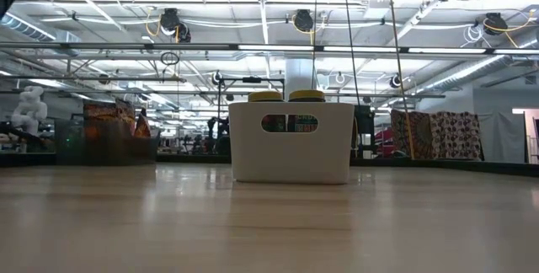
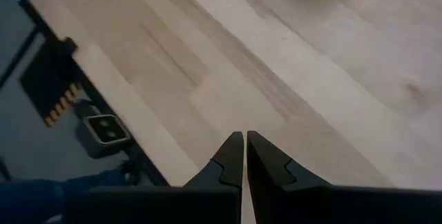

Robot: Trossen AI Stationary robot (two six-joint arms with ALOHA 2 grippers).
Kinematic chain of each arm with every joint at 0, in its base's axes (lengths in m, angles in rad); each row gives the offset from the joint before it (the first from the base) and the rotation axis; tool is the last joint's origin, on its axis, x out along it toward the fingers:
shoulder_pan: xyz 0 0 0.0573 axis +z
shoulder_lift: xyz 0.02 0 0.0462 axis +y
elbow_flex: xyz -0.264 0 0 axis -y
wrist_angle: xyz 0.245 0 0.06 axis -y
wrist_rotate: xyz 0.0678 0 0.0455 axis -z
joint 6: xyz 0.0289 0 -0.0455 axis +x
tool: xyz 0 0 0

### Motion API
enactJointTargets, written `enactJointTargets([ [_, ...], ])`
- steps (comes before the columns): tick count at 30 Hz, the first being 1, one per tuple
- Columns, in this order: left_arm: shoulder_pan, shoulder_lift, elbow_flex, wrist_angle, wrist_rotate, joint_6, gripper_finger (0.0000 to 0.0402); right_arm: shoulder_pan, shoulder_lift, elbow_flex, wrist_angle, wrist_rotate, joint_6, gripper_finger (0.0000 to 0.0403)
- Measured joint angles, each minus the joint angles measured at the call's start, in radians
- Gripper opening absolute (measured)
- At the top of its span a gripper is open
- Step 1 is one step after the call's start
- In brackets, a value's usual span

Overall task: Sort spices by type
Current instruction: Put the green spice bottle into the bottom white bin

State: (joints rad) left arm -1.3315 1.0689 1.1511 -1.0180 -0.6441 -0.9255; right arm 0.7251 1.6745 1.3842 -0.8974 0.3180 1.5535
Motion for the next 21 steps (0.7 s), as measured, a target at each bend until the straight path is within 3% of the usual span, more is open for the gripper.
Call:
enactJointTargets([
  [11,-0.098,0.143,0.000,-0.029,-0.023,-0.008,0.0212,-0.056,0.000,0.000,0.065,0.050,-0.050,0.0000],
  [21,-0.122,0.180,-0.017,-0.028,-0.029,-0.020,0.0212,-0.084,0.000,0.000,0.081,0.048,-0.091,0.0000],
])
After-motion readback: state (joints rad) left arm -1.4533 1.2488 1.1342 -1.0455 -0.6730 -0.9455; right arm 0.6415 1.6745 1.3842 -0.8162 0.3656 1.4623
